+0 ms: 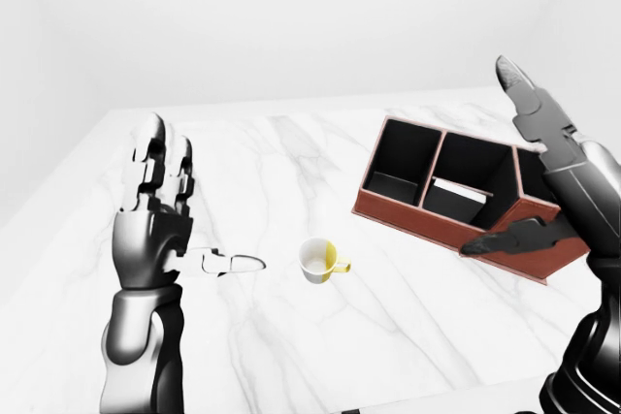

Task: Pick up the book and place it in the caddy.

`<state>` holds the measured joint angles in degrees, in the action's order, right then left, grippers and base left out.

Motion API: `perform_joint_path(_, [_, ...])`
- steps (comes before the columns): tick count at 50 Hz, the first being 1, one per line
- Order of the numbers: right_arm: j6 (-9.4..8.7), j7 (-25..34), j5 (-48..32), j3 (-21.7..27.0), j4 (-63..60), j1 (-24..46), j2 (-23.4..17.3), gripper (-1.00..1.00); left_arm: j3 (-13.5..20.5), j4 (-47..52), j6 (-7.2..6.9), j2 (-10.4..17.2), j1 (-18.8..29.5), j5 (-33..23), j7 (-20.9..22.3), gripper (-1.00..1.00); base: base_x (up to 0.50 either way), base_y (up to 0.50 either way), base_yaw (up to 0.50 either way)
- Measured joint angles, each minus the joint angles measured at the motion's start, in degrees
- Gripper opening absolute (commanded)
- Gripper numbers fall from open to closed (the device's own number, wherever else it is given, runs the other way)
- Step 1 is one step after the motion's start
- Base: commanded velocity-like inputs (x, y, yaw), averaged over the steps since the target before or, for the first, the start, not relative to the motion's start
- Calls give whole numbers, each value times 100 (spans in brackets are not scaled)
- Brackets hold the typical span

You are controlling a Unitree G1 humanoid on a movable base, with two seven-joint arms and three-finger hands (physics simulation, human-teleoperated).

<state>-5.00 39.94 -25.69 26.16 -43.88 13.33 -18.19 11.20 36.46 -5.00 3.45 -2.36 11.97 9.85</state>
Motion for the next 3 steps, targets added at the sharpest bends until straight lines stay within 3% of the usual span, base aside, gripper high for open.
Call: perform_joint_path(3, [0,-8,508,219,-418,-330,213,100,5,191,0,-20,-28,-52,-39,100,0,0,0])
